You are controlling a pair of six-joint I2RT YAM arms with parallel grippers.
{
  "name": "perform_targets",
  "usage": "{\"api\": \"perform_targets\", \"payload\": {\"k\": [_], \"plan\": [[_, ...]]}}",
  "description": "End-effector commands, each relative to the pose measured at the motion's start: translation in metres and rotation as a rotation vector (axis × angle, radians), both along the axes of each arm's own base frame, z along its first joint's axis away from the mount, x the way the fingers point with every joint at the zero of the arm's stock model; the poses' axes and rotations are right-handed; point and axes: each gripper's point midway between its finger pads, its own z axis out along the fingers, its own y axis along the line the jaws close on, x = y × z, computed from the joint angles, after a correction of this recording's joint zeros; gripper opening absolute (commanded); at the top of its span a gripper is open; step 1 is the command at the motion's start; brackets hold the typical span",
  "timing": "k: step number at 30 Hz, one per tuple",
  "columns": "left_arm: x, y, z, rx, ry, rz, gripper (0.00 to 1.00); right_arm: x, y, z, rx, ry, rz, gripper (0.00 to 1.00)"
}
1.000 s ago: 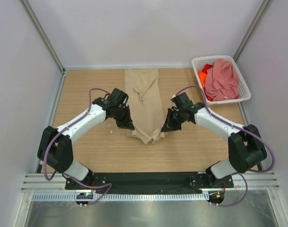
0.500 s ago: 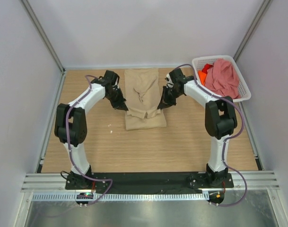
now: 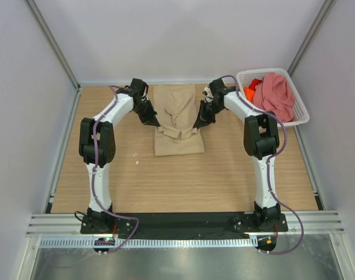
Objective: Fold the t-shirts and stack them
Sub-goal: Fold the tshirt
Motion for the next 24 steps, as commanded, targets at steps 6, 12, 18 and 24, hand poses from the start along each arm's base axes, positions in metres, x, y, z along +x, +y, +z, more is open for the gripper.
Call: {"api": "perform_targets", "payload": {"k": [6,12,18,24], "plan": [[0.021,0.014,-0.001,-0.032,0.035,0.053,0.0,0.029,0.011,0.02,0.101,-0.022,-0.028,0.06],[0.032,0.014,-0.01,-0.072,0.06,0.05,0.0,0.04,0.014,0.016,0.118,-0.007,-0.055,0.07],[0.047,0.012,0.0,-0.063,0.024,0.018,0.01,0.045,0.012,0.013,0.114,0.0,-0.081,0.09],[0.047,0.02,0.009,-0.013,0.011,0.016,0.3,0.059,0.003,0.02,0.099,-0.012,-0.111,0.23]]}}
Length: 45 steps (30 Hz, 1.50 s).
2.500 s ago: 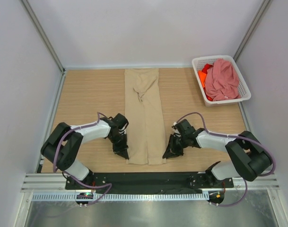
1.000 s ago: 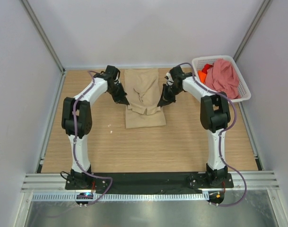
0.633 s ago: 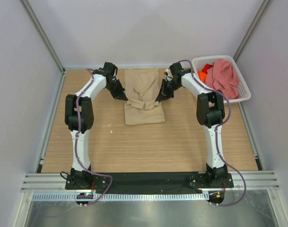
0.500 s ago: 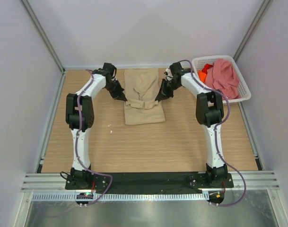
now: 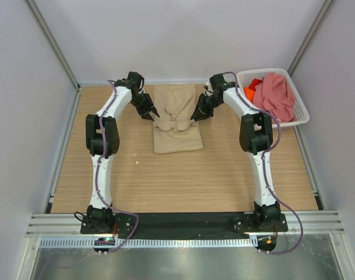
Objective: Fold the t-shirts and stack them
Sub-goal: Fold the tshirt
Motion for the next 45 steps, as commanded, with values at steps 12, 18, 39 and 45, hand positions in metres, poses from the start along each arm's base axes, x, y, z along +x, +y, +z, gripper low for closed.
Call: {"api": "perform_targets", "payload": {"k": [12,18,39,45], "plan": [[-0.071,0.048,0.09,0.172,-0.174,-0.013,0.57,-0.022,-0.013,0.074,-0.387,-0.243,-0.038,0.68],[-0.135,0.047,0.074,0.145,-0.13,-0.03,0.54,-0.064,0.045,0.055,-0.53,-0.336,0.07,0.61],[-0.2,0.055,0.08,0.142,-0.159,-0.044,0.53,-0.016,0.091,0.012,-0.558,-0.424,0.003,0.46],[-0.203,0.057,0.081,0.143,-0.156,-0.043,0.54,0.043,0.066,0.033,-0.56,-0.514,-0.147,0.48]]}}
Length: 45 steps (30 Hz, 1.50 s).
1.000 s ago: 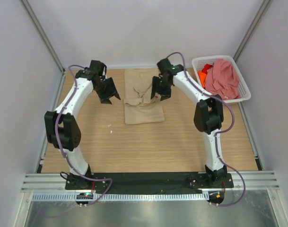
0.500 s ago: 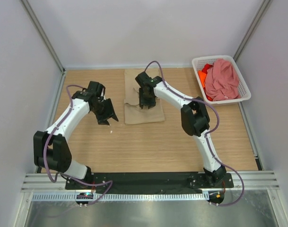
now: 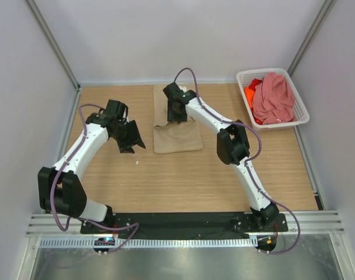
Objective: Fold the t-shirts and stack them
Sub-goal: Fold the tshirt
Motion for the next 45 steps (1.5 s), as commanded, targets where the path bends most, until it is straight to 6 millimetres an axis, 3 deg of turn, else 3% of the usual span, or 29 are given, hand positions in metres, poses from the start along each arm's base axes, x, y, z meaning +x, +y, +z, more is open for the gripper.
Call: {"api": "perform_targets", "payload": {"k": [1,3,5,7,10,11,13,18,20,24,25,26,28,29,30,32,34,37,40,42,45], "plan": [[0.001,0.0,0.014,-0.011,-0.055,-0.005,0.53,0.059,-0.022,0.041,0.048,-0.167,-0.103,0.49],[0.001,-0.001,0.014,-0.015,-0.053,-0.007,0.54,0.08,-0.025,0.055,0.118,-0.206,-0.103,0.52],[0.004,-0.003,0.016,-0.025,-0.06,-0.011,0.54,0.089,-0.02,0.075,0.219,-0.212,-0.066,0.59],[0.013,-0.008,0.018,-0.043,-0.074,-0.02,0.54,0.088,-0.018,0.094,0.266,-0.221,-0.034,0.62],[0.032,-0.02,0.026,-0.089,-0.104,-0.048,0.54,0.08,-0.034,0.114,0.25,-0.229,-0.03,0.64],[0.039,-0.023,0.019,-0.094,-0.083,-0.05,0.54,0.074,-0.038,0.106,0.239,-0.198,-0.028,0.64],[0.051,-0.032,0.017,-0.121,-0.076,-0.065,0.54,0.07,-0.049,0.115,0.241,-0.204,-0.025,0.66],[0.101,-0.048,0.009,-0.141,-0.087,-0.099,0.57,0.048,-0.063,0.091,0.245,-0.088,0.054,0.65],[0.111,-0.053,0.002,-0.149,-0.066,-0.126,0.55,0.04,-0.076,0.081,0.224,-0.035,0.058,0.58],[0.134,-0.073,-0.014,-0.238,-0.037,-0.146,0.45,0.024,-0.072,0.081,0.288,0.006,0.134,0.42],[0.132,-0.076,-0.017,-0.255,-0.017,-0.142,0.41,0.018,-0.069,0.082,0.311,0.027,0.153,0.37],[0.134,-0.08,-0.019,-0.281,-0.013,-0.12,0.37,0.008,-0.07,0.081,0.318,0.064,0.155,0.22],[0.118,-0.086,-0.026,-0.323,0.014,-0.113,0.35,-0.014,-0.061,0.086,0.415,0.139,0.186,0.13],[0.112,-0.092,-0.027,-0.339,0.017,-0.12,0.34,-0.027,-0.06,0.07,0.449,0.188,0.192,0.1],[0.11,-0.096,-0.029,-0.355,0.01,-0.121,0.34,-0.036,-0.06,0.084,0.495,0.171,0.212,0.09],[0.097,-0.101,-0.037,-0.353,0.038,-0.138,0.32,-0.056,-0.057,0.069,0.575,0.225,0.229,0.07],[0.094,-0.098,-0.043,-0.336,0.048,-0.126,0.32,-0.063,-0.062,0.069,0.635,0.243,0.223,0.04],[0.09,-0.097,-0.054,-0.323,0.076,-0.111,0.31,-0.078,-0.067,0.053,0.713,0.311,0.226,0.01],[0.083,-0.094,-0.071,-0.31,0.118,-0.111,0.3,-0.088,-0.075,0.029,0.735,0.355,0.198,0.01],[0.074,-0.085,-0.092,-0.262,0.162,-0.103,0.29,-0.1,-0.087,0.003,0.728,0.409,0.16,0.01],[0.06,-0.075,-0.12,-0.207,0.221,-0.097,0.28,-0.102,-0.101,-0.019,0.721,0.425,0.113,0.01]]}}
